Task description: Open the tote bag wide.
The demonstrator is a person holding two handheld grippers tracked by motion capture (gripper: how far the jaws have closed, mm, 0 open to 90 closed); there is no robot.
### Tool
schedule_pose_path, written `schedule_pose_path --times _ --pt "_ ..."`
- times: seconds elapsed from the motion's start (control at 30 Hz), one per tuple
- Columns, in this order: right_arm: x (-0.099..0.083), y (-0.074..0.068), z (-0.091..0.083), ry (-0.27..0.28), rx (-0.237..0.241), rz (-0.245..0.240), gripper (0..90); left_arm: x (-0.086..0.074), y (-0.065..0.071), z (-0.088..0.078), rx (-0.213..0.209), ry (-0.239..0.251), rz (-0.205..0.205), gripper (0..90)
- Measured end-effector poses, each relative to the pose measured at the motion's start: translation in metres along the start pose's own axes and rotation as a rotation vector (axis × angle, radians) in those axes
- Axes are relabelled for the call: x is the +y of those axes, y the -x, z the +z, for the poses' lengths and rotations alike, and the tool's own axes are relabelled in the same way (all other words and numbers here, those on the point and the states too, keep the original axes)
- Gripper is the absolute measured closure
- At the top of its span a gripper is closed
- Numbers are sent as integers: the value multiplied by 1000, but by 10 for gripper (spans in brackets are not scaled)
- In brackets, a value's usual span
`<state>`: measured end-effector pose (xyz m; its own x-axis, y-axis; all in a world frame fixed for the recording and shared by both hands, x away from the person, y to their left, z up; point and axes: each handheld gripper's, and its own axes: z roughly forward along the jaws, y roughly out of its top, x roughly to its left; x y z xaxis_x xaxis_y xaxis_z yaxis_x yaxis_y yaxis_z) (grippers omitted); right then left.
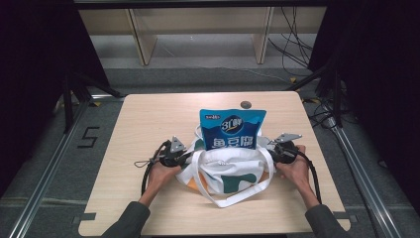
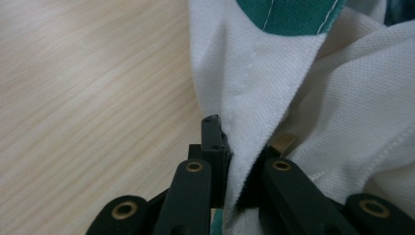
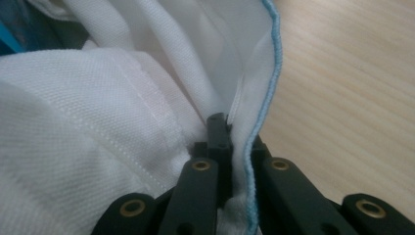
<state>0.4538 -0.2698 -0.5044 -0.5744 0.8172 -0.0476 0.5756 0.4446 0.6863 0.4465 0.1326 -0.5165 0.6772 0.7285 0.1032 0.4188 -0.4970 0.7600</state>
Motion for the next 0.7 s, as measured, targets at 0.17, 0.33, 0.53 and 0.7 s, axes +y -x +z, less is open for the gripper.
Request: schedule_pose_path --times 0.17,0.33,0.53,0.7 --pt "0 2 0 6 0 -2 882 0 -3 -2 2 1 -2 798" --pt "3 8 -13 32 12 67 791 2 -11 -13 -15 29 -123 601" --pt "12 20 -54 174 32 148 669 15 -15 -43 -49 104 -200 449" --pt "26 9 -95 278 125 160 609 31 -6 -72 -101 187 -222 435"
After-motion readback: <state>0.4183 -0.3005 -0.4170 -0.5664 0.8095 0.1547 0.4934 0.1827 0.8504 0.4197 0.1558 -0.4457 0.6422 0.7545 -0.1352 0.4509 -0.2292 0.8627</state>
